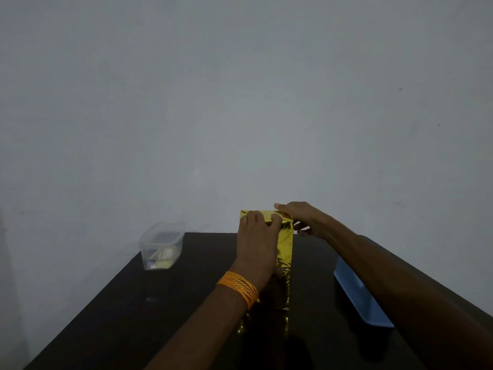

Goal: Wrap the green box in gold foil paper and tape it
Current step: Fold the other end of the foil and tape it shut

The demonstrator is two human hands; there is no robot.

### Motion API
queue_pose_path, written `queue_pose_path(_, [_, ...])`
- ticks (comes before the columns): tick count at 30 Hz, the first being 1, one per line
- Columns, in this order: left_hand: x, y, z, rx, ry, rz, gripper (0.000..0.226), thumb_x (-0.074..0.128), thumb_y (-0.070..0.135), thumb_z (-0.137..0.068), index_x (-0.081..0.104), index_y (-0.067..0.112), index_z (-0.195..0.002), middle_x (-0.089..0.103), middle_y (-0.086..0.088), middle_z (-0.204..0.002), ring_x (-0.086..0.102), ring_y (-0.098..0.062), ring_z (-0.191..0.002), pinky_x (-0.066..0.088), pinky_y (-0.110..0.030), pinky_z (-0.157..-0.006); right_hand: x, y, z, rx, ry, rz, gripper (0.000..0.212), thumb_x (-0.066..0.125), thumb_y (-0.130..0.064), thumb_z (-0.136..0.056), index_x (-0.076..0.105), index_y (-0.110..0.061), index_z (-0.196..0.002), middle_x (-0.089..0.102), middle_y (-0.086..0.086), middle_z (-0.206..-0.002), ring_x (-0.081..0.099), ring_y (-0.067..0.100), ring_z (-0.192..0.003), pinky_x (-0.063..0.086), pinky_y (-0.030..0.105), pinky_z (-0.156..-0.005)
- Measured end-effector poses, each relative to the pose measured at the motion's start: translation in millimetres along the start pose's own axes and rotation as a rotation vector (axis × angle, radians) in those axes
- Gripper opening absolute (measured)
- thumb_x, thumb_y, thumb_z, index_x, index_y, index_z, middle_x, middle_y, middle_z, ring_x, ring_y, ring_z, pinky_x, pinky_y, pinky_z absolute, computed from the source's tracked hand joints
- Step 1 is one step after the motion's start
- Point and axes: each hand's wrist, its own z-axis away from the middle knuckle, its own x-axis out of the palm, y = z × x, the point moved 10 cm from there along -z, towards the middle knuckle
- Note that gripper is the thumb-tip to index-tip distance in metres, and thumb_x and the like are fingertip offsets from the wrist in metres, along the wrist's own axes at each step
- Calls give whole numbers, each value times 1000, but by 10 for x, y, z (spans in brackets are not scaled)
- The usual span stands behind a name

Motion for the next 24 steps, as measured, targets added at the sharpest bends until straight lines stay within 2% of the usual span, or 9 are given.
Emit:
queue_pose_path(2, [4, -14, -3, 2, 3, 9, 118, 87, 53, -58, 18, 17, -148, 34, -19, -143, 31, -34, -132, 26, -43, -111, 70, -83, -14, -27, -50, -18, 56, 70, -62, -80, 65, -15, -111, 66, 7, -110, 63, 22, -92, 51, 28, -66])
queue_pose_path(5, [5, -23, -13, -4, 20, 8, 119, 86, 57, -57, 19, 15, -147, 36, -19, -141, 33, -33, -129, 28, -42, -109, 220, -148, -40, -62, -67, -21, 44, 75, -49, -80, 68, -18, -111, 63, 6, -117, 59, 26, -110, 53, 38, -85])
queue_pose_path(9, [-13, -54, -33, 24, 25, 100, 121, 81, 66, -58, 19, 18, -150, 42, -15, -140, 36, -32, -129, 30, -42, -109, 266, -2, -24, -5, -53, -143, 48, 80, -47, -67, 72, -19, -105, 69, 6, -114, 63, 25, -109, 53, 41, -94])
queue_pose_path(13, [-268, -231, -23, 3, 162, 406, 101, 77, 67, -63, 34, 25, -143, 60, -5, -125, 53, -27, -116, 46, -40, -96, 261, 9, 2, 6, -60, -194, 31, 73, -40, -77, 69, -17, -98, 72, 4, -99, 68, 21, -96, 54, 41, -94])
queue_pose_path(16, [-478, -578, -87, -120, 333, 583, 83, 71, 63, -76, 38, 23, -141, 64, -8, -120, 57, -28, -110, 50, -40, -91, 278, 9, -30, -8, -53, -183, 51, 80, -51, -67, 68, -17, -104, 70, 6, -107, 65, 24, -104, 53, 42, -96])
queue_pose_path(18, [-458, -865, -188, -258, 369, 736, 64, 68, 50, -85, 44, 21, -136, 64, -10, -123, 59, -28, -111, 49, -37, -92, 289, 0, -36, -20, -67, -181, 61, 81, -56, -64, 67, -18, -109, 67, 6, -112, 62, 27, -108, 53, 44, -96])
queue_pose_path(20, [-246, -1045, -336, -385, 270, 1015, 55, 68, 39, -87, 45, 21, -134, 59, -12, -131, 57, -26, -110, 47, -36, -91, 323, -1, -34, -15, -98, -187, 74, 83, -62, -54, 66, -18, -112, 66, 7, -115, 61, 28, -110, 52, 47, -97])
queue_pose_path(22, [42, -1016, -473, -448, 99, 1252, 58, 70, 30, -87, 42, 21, -136, 49, -9, -135, 50, -23, -111, 43, -34, -87, 329, 17, -79, -20, -104, -211, 82, 84, -65, -46, 67, -18, -110, 68, 7, -115, 63, 29, -108, 52, 49, -98])
queue_pose_path(24, [294, -872, -521, -486, -82, 1403, 64, 75, 20, -84, 41, 18, -138, 47, -9, -132, 52, -26, -117, 49, -38, -88, 329, 37, -107, -22, -102, -221, 87, 86, -68, -44, 67, -16, -111, 69, 7, -112, 65, 29, -106, 53, 49, -96])
